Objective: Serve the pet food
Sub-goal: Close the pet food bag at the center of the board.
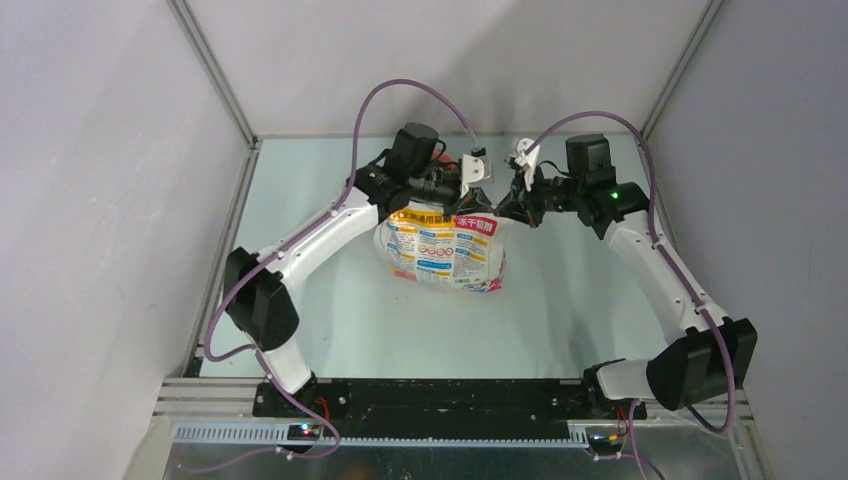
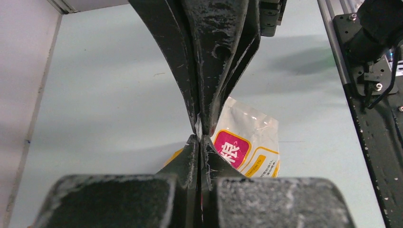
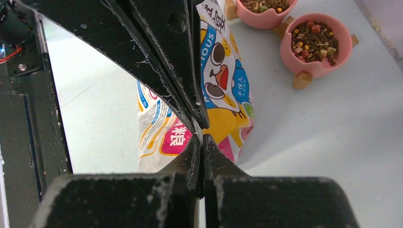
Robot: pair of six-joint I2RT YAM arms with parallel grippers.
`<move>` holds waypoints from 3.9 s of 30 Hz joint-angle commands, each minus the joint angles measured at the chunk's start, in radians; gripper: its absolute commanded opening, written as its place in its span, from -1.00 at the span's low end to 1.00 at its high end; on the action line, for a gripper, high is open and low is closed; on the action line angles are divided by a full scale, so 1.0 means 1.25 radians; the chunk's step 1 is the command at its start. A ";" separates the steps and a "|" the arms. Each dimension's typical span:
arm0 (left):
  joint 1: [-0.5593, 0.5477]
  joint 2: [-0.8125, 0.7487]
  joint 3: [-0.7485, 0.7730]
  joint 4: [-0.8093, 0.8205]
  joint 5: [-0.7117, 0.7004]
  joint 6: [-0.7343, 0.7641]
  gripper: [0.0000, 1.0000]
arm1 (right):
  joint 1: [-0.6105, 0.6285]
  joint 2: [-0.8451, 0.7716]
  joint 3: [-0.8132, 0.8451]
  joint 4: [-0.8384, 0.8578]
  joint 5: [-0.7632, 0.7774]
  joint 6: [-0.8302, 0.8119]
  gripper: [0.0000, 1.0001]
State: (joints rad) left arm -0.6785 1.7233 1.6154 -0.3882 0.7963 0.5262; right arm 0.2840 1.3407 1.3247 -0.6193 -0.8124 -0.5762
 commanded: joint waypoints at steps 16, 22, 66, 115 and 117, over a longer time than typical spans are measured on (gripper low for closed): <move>0.079 -0.063 0.039 -0.279 -0.293 0.225 -1.00 | -0.019 -0.073 0.055 0.016 0.131 0.036 -1.00; 0.087 -0.070 0.032 -0.312 -0.335 0.242 -1.00 | -0.025 -0.075 0.055 0.010 0.140 0.034 -1.00; 0.248 -0.162 -0.027 -0.434 -0.522 0.298 -1.00 | -0.040 -0.067 0.048 -0.004 0.194 -0.010 -1.00; 0.458 -0.333 -0.141 -0.281 -0.678 0.315 -1.00 | -0.050 -0.109 0.063 -0.028 0.078 0.015 -0.83; 0.457 -0.345 -0.146 -0.268 -0.680 0.308 -1.00 | -0.044 -0.113 0.072 -0.025 0.057 0.028 -0.47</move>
State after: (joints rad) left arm -0.0959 1.3540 1.3991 -0.7635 0.0013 0.9012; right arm 0.2398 1.2579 1.3346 -0.6945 -0.6960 -0.5587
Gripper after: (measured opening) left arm 0.002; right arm 0.163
